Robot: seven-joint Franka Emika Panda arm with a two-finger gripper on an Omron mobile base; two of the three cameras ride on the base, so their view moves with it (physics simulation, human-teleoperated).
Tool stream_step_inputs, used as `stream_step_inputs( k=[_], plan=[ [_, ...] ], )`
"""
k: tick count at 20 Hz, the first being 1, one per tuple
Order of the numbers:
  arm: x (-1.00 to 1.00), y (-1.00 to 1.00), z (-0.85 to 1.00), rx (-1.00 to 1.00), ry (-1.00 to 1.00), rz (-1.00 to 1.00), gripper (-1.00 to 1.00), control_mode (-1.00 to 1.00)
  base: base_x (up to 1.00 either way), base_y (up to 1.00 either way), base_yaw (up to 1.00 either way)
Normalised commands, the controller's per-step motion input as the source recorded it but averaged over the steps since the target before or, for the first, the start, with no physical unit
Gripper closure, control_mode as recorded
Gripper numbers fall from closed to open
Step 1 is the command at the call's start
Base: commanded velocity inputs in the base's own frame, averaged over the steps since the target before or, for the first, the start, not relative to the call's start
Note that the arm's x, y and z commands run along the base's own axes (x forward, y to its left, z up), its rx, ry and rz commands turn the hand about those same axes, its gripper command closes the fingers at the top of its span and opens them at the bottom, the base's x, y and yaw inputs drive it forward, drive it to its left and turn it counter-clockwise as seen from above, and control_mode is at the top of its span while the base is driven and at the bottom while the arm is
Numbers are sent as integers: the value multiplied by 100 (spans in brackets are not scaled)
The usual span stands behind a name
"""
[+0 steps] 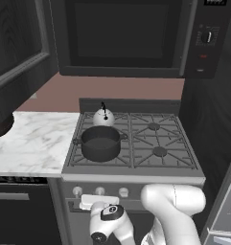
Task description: Pick the kettle from the cabinet and place it on a stove burner. Then pick the pot from the counter and place it on another stove burner. Finally, turn both burners on.
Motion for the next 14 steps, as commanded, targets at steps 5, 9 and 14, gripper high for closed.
stream_step_inputs(
  k=[5, 9, 14],
  plan=[
    [11, 8, 0, 0, 0, 0, 100, -100, 0, 0, 0],
    [2, 3, 3, -8, 0, 0, 100, -100, 0, 0, 0],
    [0, 0, 11, -14, 0, 1, 100, -100, 0, 0, 0]
  ],
)
